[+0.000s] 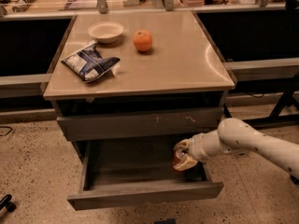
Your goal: Place coke can into middle drawer
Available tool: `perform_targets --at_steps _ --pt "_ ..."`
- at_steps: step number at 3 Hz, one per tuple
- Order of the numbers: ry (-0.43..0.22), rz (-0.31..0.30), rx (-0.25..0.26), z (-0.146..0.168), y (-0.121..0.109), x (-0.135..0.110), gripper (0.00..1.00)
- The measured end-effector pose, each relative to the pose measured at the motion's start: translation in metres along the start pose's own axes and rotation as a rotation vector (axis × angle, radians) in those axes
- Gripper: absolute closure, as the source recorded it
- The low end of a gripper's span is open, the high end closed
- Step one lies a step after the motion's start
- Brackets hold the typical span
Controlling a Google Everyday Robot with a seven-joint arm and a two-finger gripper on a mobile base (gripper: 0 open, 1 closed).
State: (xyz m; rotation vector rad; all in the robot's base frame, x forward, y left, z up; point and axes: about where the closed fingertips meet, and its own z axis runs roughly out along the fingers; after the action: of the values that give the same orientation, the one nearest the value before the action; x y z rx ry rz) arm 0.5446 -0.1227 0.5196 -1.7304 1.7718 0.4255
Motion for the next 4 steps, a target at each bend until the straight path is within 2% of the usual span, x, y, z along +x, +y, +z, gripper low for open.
perform_targets --at_steps 2,4 --pt "0.003 0.003 -0.005 0.05 -0.003 0.036 1.0" --pt "-0.003 0.014 0.001 0.082 -0.007 0.054 1.0"
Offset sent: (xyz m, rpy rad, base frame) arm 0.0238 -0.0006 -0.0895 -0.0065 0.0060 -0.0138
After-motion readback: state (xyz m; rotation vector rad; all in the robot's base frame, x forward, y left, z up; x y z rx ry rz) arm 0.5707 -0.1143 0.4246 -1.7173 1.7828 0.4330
